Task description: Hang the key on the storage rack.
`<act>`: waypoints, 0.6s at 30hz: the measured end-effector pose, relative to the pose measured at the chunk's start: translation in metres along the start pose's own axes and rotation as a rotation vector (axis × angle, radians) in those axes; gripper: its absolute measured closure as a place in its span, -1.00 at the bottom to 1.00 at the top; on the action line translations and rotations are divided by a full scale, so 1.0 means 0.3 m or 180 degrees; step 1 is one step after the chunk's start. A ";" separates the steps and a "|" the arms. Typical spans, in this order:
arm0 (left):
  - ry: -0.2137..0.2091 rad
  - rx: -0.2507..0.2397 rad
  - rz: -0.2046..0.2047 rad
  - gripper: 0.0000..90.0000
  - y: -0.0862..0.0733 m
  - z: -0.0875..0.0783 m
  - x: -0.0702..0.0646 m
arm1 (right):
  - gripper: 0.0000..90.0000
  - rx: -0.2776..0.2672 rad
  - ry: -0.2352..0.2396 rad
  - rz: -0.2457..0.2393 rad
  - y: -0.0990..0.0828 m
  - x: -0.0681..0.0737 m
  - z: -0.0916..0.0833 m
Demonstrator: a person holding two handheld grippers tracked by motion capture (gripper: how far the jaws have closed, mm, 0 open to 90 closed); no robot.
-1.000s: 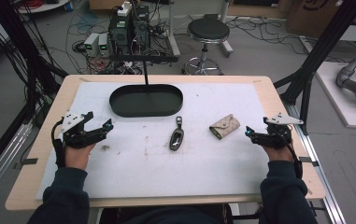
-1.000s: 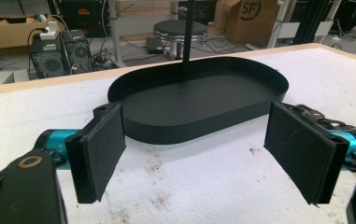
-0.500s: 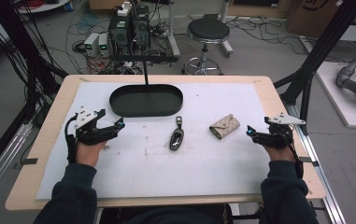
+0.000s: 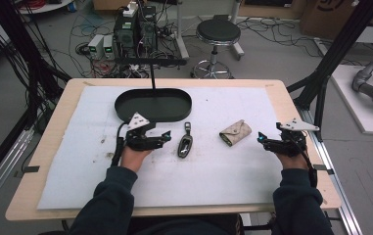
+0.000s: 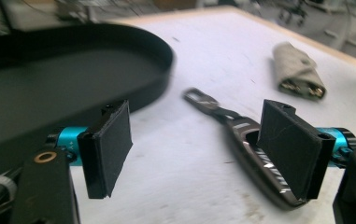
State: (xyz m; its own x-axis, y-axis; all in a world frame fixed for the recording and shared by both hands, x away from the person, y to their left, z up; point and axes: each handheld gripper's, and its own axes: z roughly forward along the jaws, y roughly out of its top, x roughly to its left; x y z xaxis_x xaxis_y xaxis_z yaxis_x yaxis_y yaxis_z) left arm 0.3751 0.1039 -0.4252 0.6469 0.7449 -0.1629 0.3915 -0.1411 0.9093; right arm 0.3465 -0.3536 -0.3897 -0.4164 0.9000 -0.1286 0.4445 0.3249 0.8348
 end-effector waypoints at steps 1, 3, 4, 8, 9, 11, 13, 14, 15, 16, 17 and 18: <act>-0.0039 0.0022 0.0004 -0.43 0.005 0.018 -0.013 | -0.51 0.0005 0.0003 0.0003 0.001 0.002 0.001; -0.0094 0.0052 0.0026 -0.43 0.015 0.051 -0.039 | -0.52 0.0007 0.0008 -0.0009 0.004 0.006 0.003; -0.0094 0.0052 0.0026 -0.43 0.015 0.051 -0.039 | -0.52 0.0004 0.0015 -0.0008 0.005 0.008 0.005; -0.0143 0.0262 0.0110 -0.43 0.012 0.125 -0.080 | -0.52 0.0023 0.0025 -0.0041 0.006 0.013 0.009; -0.0134 0.0306 0.0119 -0.43 0.008 0.139 -0.085 | -0.51 0.0024 0.0026 -0.0040 0.006 0.013 0.009; -0.0091 0.0416 0.0153 -0.43 0.002 0.163 -0.091 | -0.51 0.0018 0.0024 -0.0029 0.005 0.012 0.007; -0.0059 0.0507 0.0178 -0.43 -0.004 0.182 -0.095 | -0.52 0.0018 0.0026 -0.0021 0.005 0.011 0.007; -0.0059 0.0507 0.0178 -0.43 -0.004 0.182 -0.095 | -0.52 0.0018 0.0026 -0.0021 0.005 0.011 0.007; -0.0042 0.0617 0.0212 -0.43 -0.010 0.198 -0.100 | -0.51 0.0025 0.0028 -0.0021 0.004 0.012 0.008; -0.0042 0.0617 0.0212 -0.44 -0.010 0.198 -0.100 | -0.51 0.0023 0.0030 -0.0024 0.004 0.013 0.009; -0.0075 0.0662 0.0210 -0.44 -0.013 0.206 -0.103 | -0.51 0.0023 0.0030 -0.0024 0.004 0.013 0.009; -0.0080 0.0681 0.0200 -0.46 -0.011 0.211 -0.106 | -0.51 0.0029 0.0031 -0.0026 0.004 0.014 0.010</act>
State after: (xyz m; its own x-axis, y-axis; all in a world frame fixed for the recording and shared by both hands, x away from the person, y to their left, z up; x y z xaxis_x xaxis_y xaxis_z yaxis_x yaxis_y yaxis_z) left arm 0.3946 0.0394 -0.4471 0.6894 0.7143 -0.1205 0.4781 -0.3237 0.8165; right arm 0.3478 -0.3485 -0.3908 -0.4278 0.8945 -0.1300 0.4482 0.3348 0.8289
